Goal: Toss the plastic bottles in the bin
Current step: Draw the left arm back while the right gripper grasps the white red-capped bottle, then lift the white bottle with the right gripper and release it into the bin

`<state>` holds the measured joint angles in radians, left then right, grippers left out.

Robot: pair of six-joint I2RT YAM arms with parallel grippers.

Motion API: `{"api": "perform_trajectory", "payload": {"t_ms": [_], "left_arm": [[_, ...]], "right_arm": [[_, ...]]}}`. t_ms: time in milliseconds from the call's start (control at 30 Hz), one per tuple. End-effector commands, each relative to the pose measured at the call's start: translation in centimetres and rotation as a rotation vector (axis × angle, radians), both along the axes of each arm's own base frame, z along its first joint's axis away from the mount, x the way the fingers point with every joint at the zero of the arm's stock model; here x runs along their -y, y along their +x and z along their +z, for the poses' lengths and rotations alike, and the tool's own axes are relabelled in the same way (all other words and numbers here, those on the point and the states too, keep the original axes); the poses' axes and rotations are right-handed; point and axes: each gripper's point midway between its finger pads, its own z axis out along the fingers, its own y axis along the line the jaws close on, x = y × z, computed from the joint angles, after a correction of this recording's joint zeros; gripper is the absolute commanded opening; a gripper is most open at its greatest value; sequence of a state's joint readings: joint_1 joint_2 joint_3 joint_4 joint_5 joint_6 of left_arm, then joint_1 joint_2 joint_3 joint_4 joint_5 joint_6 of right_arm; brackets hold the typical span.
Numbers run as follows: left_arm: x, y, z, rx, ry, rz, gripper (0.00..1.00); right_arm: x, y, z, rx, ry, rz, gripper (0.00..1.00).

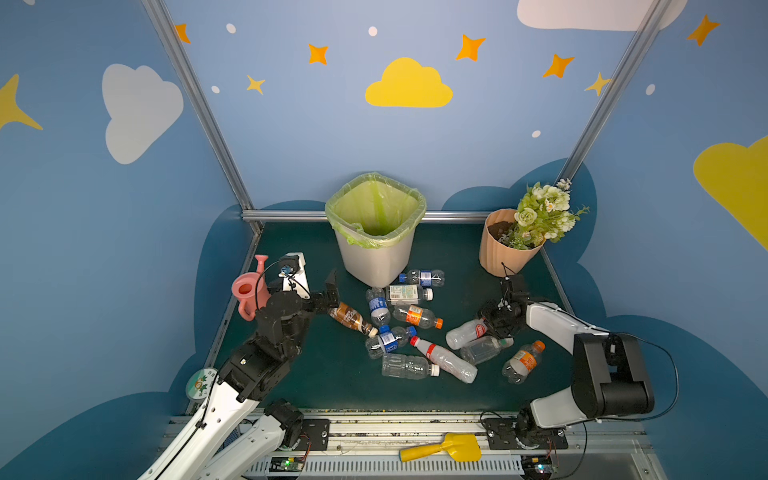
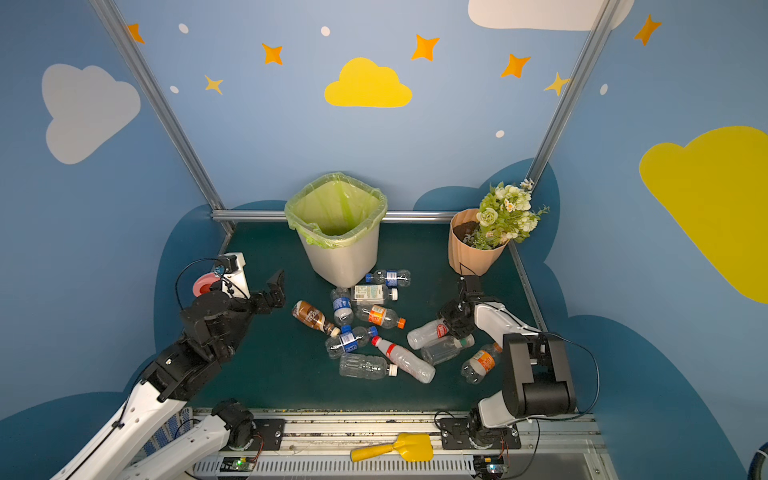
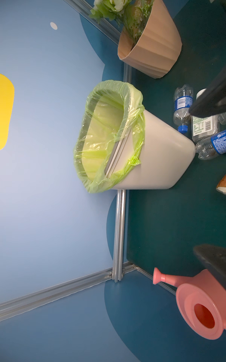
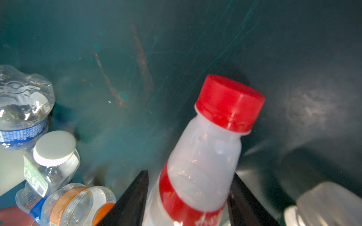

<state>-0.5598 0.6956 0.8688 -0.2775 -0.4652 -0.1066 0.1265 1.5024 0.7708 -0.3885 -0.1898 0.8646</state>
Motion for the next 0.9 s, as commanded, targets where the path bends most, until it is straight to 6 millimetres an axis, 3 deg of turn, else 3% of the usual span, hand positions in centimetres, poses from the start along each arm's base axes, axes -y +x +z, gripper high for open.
{"api": "perform_trajectory", "payload": {"t_ms": [0, 267, 500, 667, 867], "left_arm": [[-0.9, -0.3, -0.5, -0.01, 0.002, 0.037, 1.0], [-2.2, -1.2, -0.2, 0.004, 0.01, 0.074, 1.0], [-2.6, -1.5, -1.0, -0.013, -0.002, 0.092, 1.0], [-2.8, -1.7, -2.7, -0.047, -0.034, 0.106, 1.0], [-3.1, -1.6, -3.9, -0.065, -0.042, 0.131, 1.0]], "right_arm": [[-0.6, 1.3, 0.2, 0.02, 0.021, -0.001, 0.6], [-0.8, 2.6, 0.0, 0.03, 0.033, -0.018, 0.45], [-1.1, 4.2, 2.8, 0.137, 0.047, -0.001, 0.41], [-0.9, 5.7, 7.5, 0.285, 0.03, 0.022, 0.42], [-0.4, 7.3, 16.4, 0.52, -0.014, 0.057, 0.42]]}}
